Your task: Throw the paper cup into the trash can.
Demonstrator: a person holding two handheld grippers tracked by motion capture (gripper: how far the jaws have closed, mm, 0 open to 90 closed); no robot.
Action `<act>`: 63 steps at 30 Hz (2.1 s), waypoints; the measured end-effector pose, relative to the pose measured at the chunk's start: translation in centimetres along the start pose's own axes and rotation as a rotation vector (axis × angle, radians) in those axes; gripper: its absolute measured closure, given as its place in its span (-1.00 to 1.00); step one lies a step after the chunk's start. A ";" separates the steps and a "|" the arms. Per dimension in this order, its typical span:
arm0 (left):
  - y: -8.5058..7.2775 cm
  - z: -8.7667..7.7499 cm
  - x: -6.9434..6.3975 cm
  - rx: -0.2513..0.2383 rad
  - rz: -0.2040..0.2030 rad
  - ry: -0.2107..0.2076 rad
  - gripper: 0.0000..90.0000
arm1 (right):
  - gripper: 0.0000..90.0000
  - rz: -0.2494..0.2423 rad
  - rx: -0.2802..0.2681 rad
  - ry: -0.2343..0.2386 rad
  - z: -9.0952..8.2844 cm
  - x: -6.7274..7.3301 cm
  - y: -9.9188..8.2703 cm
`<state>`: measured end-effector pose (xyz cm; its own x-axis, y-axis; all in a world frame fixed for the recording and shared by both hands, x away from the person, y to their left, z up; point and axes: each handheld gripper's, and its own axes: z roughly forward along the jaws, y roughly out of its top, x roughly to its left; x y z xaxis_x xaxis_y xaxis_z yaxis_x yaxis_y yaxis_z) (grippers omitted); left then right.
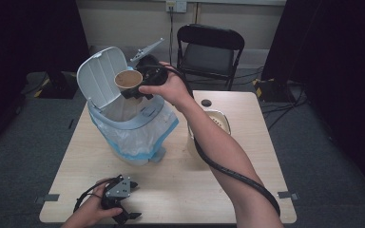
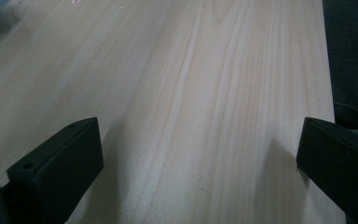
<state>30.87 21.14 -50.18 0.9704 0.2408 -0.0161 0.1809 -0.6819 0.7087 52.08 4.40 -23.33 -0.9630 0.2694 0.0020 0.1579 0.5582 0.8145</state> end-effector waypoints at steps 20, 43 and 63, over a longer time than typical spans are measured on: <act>0.0 0.0 0.0 -0.002 0.000 0.000 -1.00 | -0.68 0.054 -0.030 -0.017 -1.7 0.7 -0.9; 0.0 0.0 0.0 -0.005 0.001 0.002 -1.00 | -0.68 0.082 -0.021 -0.023 -6.5 1.5 -5.4; 0.0 0.0 0.0 -0.004 0.000 0.005 -1.00 | -0.69 0.080 -0.028 -0.022 -8.1 2.8 -8.6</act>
<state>30.87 21.14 -50.19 0.9697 0.2442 -0.0121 0.1799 -0.6794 0.7113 46.24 -5.95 -25.65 -0.9426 0.3295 0.0548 0.2271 0.5119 0.8285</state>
